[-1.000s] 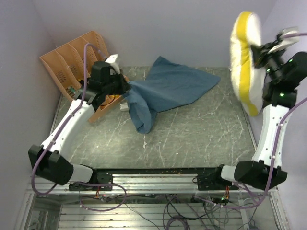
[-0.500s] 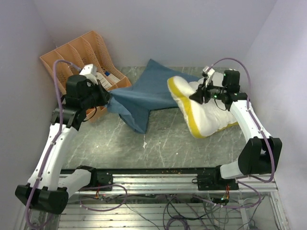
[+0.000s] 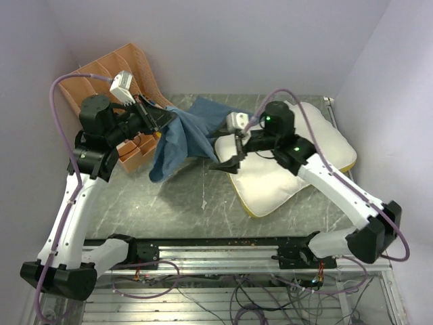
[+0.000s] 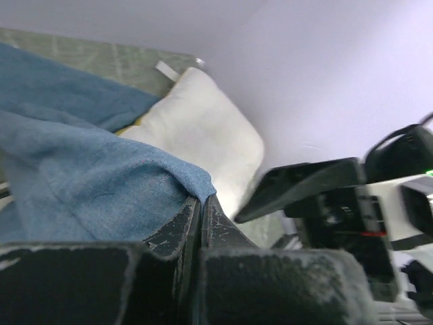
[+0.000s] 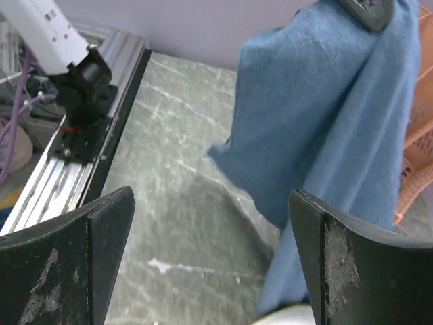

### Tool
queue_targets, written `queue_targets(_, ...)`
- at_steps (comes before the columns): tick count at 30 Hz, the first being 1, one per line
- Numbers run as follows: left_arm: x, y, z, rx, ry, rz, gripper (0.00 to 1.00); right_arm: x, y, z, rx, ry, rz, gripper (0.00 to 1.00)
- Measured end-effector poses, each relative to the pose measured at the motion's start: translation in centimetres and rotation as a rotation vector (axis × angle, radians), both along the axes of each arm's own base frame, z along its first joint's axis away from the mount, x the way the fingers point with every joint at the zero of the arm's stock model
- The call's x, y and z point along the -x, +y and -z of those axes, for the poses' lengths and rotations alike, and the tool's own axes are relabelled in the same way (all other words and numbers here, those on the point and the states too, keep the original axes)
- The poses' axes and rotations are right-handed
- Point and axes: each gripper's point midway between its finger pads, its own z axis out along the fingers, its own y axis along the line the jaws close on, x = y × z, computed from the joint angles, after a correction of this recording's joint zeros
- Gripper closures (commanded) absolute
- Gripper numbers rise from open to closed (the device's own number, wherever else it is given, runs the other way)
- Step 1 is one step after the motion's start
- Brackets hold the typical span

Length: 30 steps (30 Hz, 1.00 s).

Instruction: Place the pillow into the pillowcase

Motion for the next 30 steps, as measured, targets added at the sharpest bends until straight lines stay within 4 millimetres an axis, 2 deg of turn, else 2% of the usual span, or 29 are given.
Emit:
queue_targets(1,-0.1,-0.5,-0.2,0.025,0.004,0.022,0.93,0.1,1.3,0.2,-0.008,0.006,-0.003,0.04)
queue_targets(3,-0.2,-1.3,-0.5,0.065,0.015,0.065,0.93,-1.2,3.0,0.9,-0.012,0.024,0.035,0.04)
queue_targets(6,0.0,-1.9,-0.8,0.089,0.020,0.099,0.93,-5.8,4.6,3.9,0.021,0.063,0.190,0.05)
queue_targets(8,0.4,-2.0,-1.1,0.093,0.014,0.110,0.93,-8.6,5.0,6.5,0.060,0.085,0.295,0.12)
queue_targets(9,0.6,-1.9,-1.2,0.092,0.011,0.110,0.93,-9.7,4.9,7.6,0.079,0.091,0.340,0.20)
queue_targets(10,0.9,-1.9,-1.3,0.088,0.007,0.111,0.93,-10.7,4.9,8.8,0.101,0.099,0.383,0.35)
queue_targets(11,1.1,-1.8,-1.5,0.083,0.002,0.112,0.93,-11.2,4.8,9.4,0.114,0.101,0.405,0.60)
queue_targets(12,1.4,-1.7,-1.8,0.079,-0.004,0.112,0.93,-11.6,4.7,10.0,0.126,0.104,0.422,0.80)
queue_targets(13,1.7,-1.6,-2.2,0.076,-0.017,0.111,0.93,-11.8,4.8,10.4,0.135,0.111,0.430,0.93)
queue_targets(14,2.0,-1.5,-2.7,0.073,-0.030,0.110,0.93,-11.9,4.9,10.4,0.140,0.119,0.428,1.00)
queue_targets(16,2.6,-1.2,-3.8,0.067,-0.064,0.101,0.93,-11.8,5.6,9.6,0.139,0.123,0.403,1.00)
queue_targets(18,3.4,-0.7,-5.5,0.063,-0.116,0.084,0.93,-11.7,6.7,7.3,0.114,0.129,0.363,1.00)
queue_targets(20,4.3,-0.2,-8.0,0.067,-0.187,0.060,0.93,-11.1,7.9,3.5,0.057,0.133,0.299,1.00)
queue_targets(23,6.7,0.9,-13.0,0.089,-0.339,0.022,0.93,-9.2,9.2,-4.0,-0.058,0.129,0.182,1.00)
queue_targets(25,8.9,1.6,-16.5,0.117,-0.459,0.005,0.93,-7.4,9.7,-10.2,-0.154,0.103,0.095,1.00)
queue_targets(27,10.8,2.2,-19.2,0.146,-0.556,-0.007,0.93,-5.6,9.4,-15.8,-0.239,0.055,0.027,1.00)
queue_targets(28,11.9,2.5,-20.6,0.162,-0.604,-0.009,0.93,-4.9,9.0,-18.0,-0.269,0.027,0.007,1.00)
queue_targets(30,13.7,2.9,-22.9,0.192,-0.690,-0.005,0.93,-4.1,8.1,-20.5,-0.303,-0.017,0.008,1.00)
